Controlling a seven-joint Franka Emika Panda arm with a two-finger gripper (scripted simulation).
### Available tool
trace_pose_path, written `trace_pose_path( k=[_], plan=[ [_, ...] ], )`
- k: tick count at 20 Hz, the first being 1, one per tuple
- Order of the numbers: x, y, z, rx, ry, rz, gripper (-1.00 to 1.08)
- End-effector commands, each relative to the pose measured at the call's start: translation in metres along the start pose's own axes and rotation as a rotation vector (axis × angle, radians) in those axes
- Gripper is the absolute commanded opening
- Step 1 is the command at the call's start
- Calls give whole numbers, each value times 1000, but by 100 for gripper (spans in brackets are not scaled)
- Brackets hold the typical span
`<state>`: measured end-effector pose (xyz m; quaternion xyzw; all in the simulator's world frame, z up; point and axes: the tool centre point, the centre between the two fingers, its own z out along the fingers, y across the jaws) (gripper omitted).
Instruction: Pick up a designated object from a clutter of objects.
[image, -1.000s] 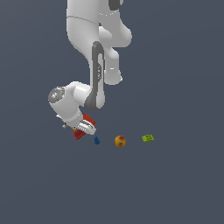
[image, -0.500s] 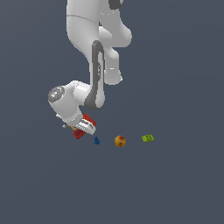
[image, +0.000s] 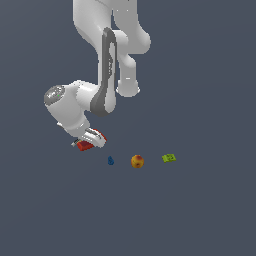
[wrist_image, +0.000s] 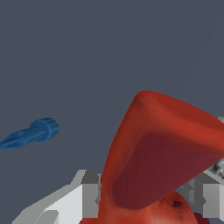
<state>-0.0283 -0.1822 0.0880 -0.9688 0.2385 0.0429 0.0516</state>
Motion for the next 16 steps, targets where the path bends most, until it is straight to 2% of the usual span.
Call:
trace_pose_path(
  k=[1, 16],
  plan=[
    [0, 3, -23, 0, 3, 0, -100],
    [-7, 25, -184, -5, -6, -1, -100]
  ],
)
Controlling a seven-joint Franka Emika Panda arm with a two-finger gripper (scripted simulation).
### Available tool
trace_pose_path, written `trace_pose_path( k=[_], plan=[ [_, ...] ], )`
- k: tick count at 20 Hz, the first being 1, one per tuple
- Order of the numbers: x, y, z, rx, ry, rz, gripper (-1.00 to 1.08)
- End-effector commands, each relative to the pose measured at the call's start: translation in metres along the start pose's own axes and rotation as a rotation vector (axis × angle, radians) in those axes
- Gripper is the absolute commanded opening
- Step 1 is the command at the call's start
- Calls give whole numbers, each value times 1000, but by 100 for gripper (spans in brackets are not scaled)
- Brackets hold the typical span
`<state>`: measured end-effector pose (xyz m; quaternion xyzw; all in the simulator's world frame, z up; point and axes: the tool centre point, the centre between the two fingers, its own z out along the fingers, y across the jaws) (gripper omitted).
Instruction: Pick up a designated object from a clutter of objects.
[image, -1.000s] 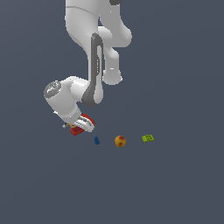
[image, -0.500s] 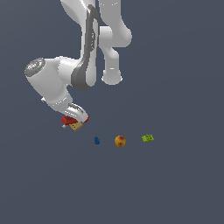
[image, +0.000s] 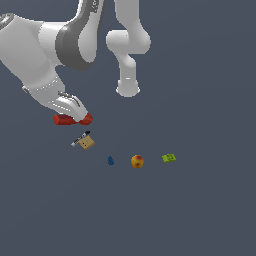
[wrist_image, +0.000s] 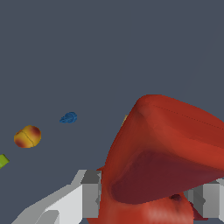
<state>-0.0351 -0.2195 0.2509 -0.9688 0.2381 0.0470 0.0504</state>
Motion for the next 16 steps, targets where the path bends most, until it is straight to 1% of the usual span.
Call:
trace_pose_path(
  k=[1, 8, 12, 16],
  plan=[
    [-1, 3, -28, 0, 1, -1, -100],
    [-1, 11, -87, -1, -2, -3, -100],
    [-1, 13, -109, 0, -3, -4, -100],
    [0, 14, -122, 0, -4, -5, -100]
  ],
)
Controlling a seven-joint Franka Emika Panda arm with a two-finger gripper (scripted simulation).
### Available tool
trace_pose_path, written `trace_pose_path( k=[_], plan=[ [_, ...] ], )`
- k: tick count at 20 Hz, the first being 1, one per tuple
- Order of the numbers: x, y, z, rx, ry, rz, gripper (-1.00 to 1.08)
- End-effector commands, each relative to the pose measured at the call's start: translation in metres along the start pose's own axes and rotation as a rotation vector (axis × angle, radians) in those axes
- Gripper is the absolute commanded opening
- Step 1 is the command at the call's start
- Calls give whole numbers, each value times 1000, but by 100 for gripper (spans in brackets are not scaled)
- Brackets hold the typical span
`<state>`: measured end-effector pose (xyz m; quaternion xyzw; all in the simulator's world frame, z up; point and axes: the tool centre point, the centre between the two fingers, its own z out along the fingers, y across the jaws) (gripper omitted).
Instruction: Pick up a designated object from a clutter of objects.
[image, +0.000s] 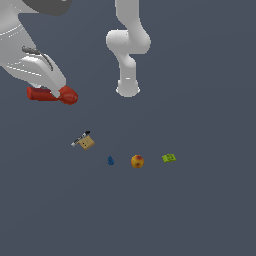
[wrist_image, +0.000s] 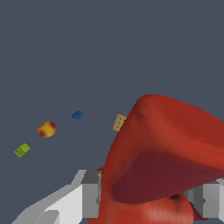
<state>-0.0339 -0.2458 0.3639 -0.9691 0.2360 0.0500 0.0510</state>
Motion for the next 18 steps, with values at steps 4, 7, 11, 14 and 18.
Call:
trace_pose_path(
  k=[4, 7, 11, 14, 18],
  plan=[
    [1, 1, -12, 1, 2, -1, -100],
    [1, 1, -9, 0, -1, -1, -100],
    [0, 1, -16, 0, -1, -1, -100],
    [-2, 1, -27, 0, -1, -1, -100],
    [-4, 1, -42, 0, -1, -1, -100]
  ],
)
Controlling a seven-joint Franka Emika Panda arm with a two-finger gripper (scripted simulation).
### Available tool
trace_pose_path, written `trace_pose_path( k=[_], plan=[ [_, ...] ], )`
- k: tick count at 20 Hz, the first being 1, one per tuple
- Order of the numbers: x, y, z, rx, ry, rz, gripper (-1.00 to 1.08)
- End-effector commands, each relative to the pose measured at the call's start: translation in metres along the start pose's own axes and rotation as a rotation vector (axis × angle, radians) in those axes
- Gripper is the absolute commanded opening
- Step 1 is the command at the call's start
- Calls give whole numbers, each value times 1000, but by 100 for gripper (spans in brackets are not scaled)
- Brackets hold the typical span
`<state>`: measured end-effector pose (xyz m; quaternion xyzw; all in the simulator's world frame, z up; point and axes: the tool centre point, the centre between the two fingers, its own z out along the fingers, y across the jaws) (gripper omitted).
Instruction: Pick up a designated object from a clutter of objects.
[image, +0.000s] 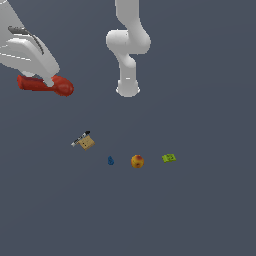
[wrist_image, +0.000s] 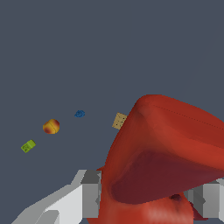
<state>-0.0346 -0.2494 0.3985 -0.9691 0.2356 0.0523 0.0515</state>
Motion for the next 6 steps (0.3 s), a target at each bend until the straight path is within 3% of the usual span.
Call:
trace_pose_path(
  k=[1, 6],
  plan=[
    [-1, 0, -9, 0, 4, 0, -100],
    [0, 0, -12, 0, 4, 0, -100]
  ],
)
